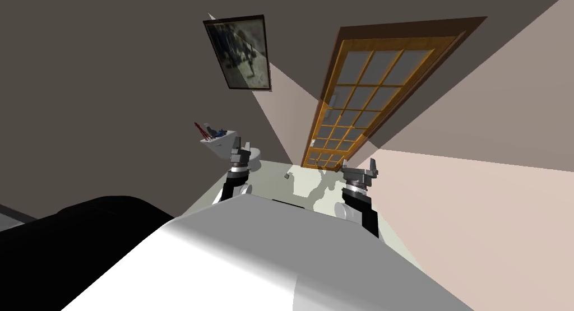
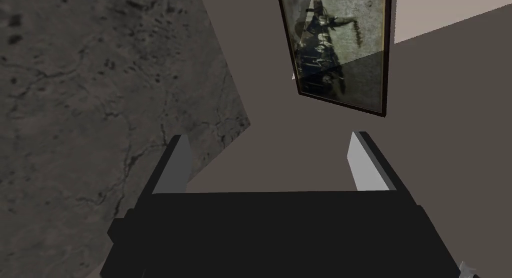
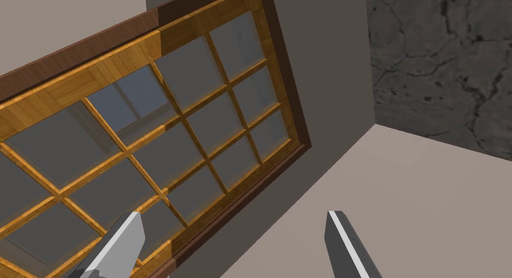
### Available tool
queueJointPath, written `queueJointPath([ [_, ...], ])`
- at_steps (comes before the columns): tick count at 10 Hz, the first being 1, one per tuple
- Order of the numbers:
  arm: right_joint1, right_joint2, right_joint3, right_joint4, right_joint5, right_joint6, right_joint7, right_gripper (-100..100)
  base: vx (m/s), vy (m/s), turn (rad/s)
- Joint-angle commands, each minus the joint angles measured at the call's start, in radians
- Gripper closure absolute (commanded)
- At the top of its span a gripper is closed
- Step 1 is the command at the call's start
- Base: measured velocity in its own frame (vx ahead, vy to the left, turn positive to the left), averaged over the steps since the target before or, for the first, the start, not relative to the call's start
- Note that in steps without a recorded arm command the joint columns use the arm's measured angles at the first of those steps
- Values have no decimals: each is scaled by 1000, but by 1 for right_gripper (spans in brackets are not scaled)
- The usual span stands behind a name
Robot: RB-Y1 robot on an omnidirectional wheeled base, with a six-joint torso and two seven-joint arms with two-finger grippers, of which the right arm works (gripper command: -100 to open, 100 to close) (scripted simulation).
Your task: Pull the door open
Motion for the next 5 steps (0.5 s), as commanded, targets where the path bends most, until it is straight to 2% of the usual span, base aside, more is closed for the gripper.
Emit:
queueJointPath([
  [1, -6, -4, -5, 38, -18, -16, -25, -100, 63, -54, 199],
  [3, -16, -9, -12, 82, -42, -32, -55, -100, 87, -62, 204],
  [4, -16, -9, -12, 82, -42, -32, -55, -100, 63, -43, -21],
  [5, -20, -11, -16, 104, -53, -40, -70, -100, 49, -25, 109],
])
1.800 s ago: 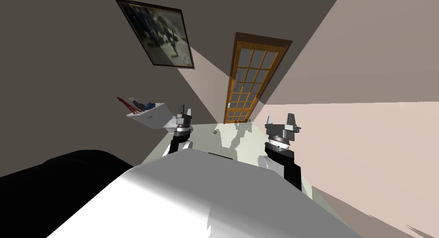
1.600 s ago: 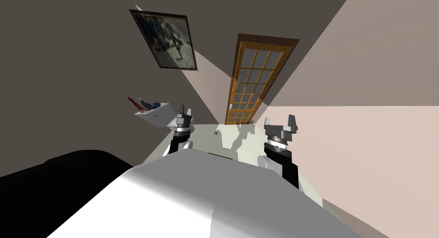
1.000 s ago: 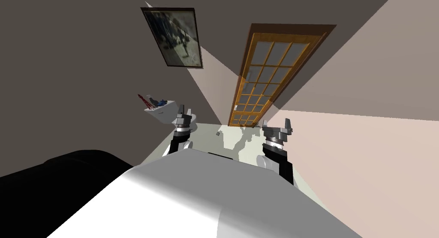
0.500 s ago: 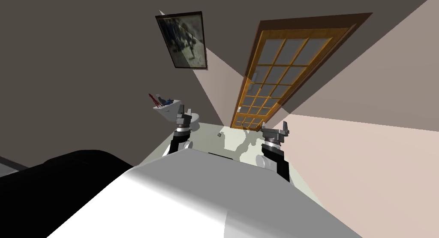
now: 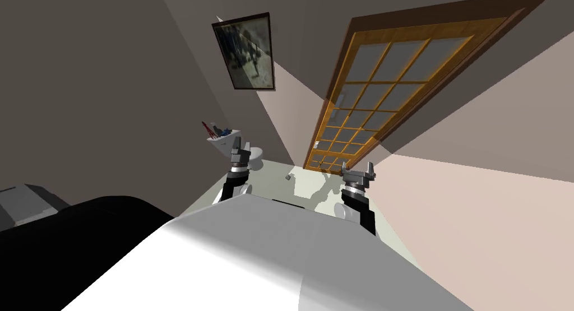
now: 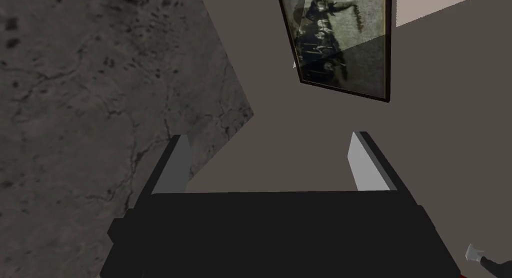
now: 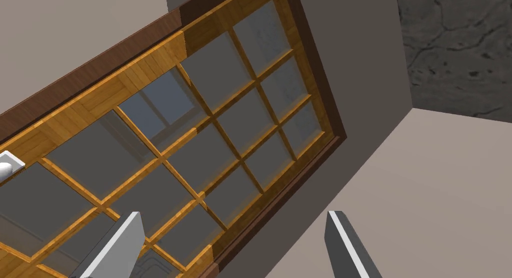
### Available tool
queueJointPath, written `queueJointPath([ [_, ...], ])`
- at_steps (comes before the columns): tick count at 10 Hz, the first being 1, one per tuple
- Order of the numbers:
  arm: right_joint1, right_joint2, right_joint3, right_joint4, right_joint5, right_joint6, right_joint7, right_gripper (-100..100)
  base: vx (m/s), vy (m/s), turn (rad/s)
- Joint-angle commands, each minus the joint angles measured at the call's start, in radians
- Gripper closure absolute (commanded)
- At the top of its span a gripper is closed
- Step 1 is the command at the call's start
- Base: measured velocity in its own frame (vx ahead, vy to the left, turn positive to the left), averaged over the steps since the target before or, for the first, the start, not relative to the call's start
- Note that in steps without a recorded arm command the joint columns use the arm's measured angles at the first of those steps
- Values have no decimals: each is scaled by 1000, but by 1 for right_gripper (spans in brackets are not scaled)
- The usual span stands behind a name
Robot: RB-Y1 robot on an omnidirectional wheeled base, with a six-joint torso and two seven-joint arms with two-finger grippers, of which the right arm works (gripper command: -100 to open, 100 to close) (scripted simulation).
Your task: Pull the door open
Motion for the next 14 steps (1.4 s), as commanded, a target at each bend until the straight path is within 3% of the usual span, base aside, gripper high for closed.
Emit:
queueJointPath([
  [1, -9, -4, -5, 39, -18, -16, -24, -100, 55, -42, 236],
  [14, -80, -34, -62, 375, -193, -133, -247, -100, 70, -79, 203],
])
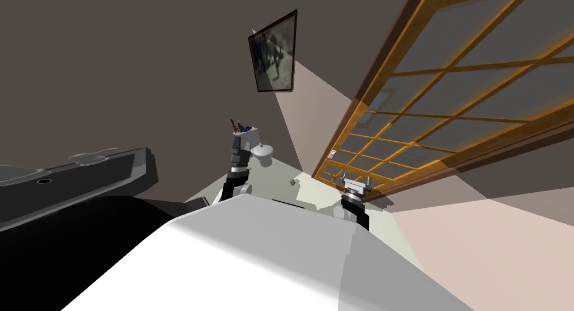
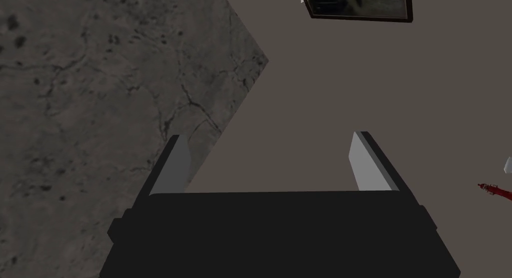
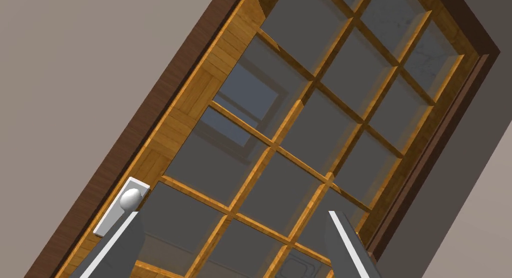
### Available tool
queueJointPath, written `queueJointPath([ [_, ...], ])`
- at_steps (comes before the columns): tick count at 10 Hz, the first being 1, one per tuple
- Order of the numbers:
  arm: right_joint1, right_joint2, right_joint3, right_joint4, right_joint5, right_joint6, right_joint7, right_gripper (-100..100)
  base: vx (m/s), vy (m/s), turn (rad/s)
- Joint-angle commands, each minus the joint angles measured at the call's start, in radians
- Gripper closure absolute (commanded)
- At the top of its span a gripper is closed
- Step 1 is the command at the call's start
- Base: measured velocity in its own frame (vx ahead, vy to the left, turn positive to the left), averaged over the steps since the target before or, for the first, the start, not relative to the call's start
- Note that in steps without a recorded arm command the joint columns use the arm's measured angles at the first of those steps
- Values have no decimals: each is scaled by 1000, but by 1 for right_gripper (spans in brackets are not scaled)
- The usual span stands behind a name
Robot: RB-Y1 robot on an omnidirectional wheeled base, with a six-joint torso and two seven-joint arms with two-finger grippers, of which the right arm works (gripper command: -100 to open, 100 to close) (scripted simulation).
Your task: Pull the door open
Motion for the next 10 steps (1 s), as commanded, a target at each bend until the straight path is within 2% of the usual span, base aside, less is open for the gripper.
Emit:
queueJointPath([
  [1, -13, -6, -8, 50, -23, -20, -33, -100, 69, -92, 208],
  [10, -64, -24, -48, 293, -149, -104, -193, -100, 50, -94, 207],
])
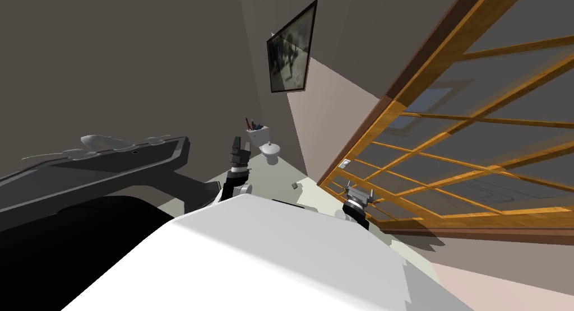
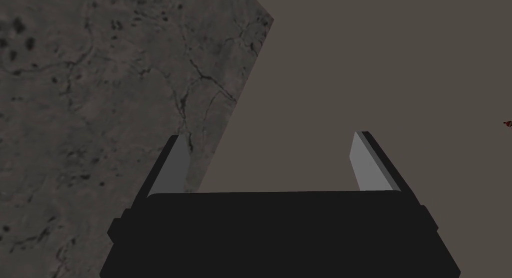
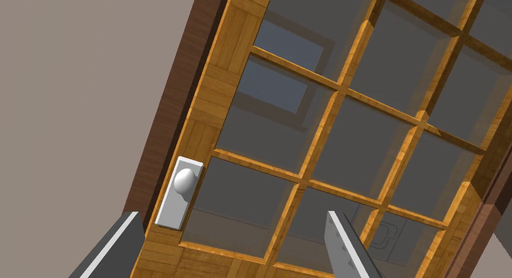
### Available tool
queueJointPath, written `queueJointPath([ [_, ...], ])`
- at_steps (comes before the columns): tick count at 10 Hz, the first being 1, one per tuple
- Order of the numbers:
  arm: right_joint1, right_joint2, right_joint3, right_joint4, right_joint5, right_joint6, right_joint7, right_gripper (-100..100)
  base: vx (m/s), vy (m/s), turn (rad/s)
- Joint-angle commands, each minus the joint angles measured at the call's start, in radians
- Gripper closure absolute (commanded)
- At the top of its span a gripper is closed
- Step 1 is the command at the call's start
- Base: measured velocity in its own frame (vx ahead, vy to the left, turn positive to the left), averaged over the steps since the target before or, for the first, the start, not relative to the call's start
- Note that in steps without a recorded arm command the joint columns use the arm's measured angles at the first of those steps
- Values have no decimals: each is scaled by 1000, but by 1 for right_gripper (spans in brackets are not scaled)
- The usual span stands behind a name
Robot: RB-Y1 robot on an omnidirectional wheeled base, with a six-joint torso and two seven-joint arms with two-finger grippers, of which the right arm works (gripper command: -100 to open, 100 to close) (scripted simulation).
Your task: Pull the door open
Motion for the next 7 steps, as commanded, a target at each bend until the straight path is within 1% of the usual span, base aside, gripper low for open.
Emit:
queueJointPath([
  [1, -7, 1, -5, 43, -21, -19, -29, -100, 45, -95, 216],
  [7, -39, -10, -30, 192, -100, -71, -129, -100, 34, -92, 204],
])
